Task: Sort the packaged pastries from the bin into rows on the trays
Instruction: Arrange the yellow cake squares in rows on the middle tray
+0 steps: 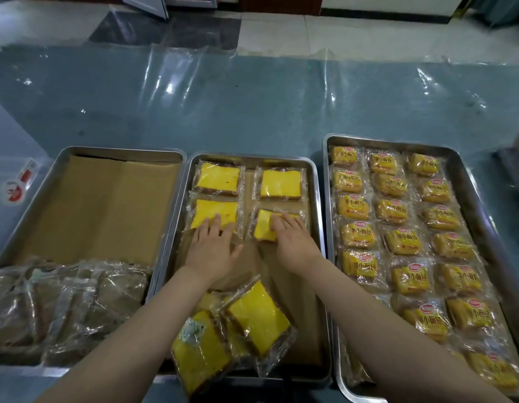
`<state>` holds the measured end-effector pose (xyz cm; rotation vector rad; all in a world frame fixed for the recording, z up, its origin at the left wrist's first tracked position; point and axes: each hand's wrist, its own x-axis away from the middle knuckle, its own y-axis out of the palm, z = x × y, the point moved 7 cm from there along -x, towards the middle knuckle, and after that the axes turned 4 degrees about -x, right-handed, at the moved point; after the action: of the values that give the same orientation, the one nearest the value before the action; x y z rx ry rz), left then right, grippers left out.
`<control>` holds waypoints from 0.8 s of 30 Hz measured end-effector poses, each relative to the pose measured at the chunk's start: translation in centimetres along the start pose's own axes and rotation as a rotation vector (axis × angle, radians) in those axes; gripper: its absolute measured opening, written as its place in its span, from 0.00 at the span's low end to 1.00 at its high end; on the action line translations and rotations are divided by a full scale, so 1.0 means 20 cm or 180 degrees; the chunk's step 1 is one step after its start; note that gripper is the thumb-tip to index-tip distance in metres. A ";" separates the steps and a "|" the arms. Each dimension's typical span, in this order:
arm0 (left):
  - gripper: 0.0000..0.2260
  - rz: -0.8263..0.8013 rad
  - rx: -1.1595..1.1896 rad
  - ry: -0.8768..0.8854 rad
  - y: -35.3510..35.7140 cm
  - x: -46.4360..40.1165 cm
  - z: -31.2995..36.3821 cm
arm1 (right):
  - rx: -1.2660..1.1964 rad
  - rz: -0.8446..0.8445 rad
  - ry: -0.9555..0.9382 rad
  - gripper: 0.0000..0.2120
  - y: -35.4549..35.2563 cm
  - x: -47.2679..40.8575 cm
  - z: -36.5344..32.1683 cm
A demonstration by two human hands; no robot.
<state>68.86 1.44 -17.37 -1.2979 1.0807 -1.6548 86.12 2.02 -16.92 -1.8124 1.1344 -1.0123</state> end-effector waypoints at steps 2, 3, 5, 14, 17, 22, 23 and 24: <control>0.29 -0.0033 0.0063 0.0002 0.01 -0.02 -0.02 | -0.0045 0.0030 0.0008 0.28 0.00 -0.03 0.01; 0.29 -0.0018 0.0079 0.0015 0.01 -0.02 -0.02 | -0.0039 0.0035 0.0002 0.27 0.00 -0.04 0.01; 0.29 0.0006 0.0137 0.0041 0.01 -0.02 -0.02 | -0.0007 0.0042 -0.0033 0.27 0.00 -0.06 0.02; 0.24 0.0197 0.0709 0.0239 -0.03 0.05 -0.04 | -0.0423 0.0313 -0.0208 0.22 -0.01 0.07 -0.03; 0.18 0.0420 0.0952 0.0440 -0.06 0.14 -0.03 | -0.0918 0.0461 -0.0261 0.18 0.01 0.20 -0.05; 0.15 -0.0109 0.1136 0.0542 0.06 0.27 -0.04 | -0.1231 0.0082 -0.0131 0.13 0.09 0.41 -0.10; 0.15 -0.0190 0.1168 0.0588 0.09 0.29 -0.04 | -0.1288 0.0037 -0.0142 0.11 0.10 0.44 -0.11; 0.15 -0.0243 0.1212 0.0631 0.10 0.31 -0.03 | -0.1327 0.0023 -0.0185 0.11 0.11 0.47 -0.13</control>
<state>67.18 -4.89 -17.27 -0.9532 0.7811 -1.9648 85.85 -8.00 -15.77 -2.1420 1.3914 -0.7501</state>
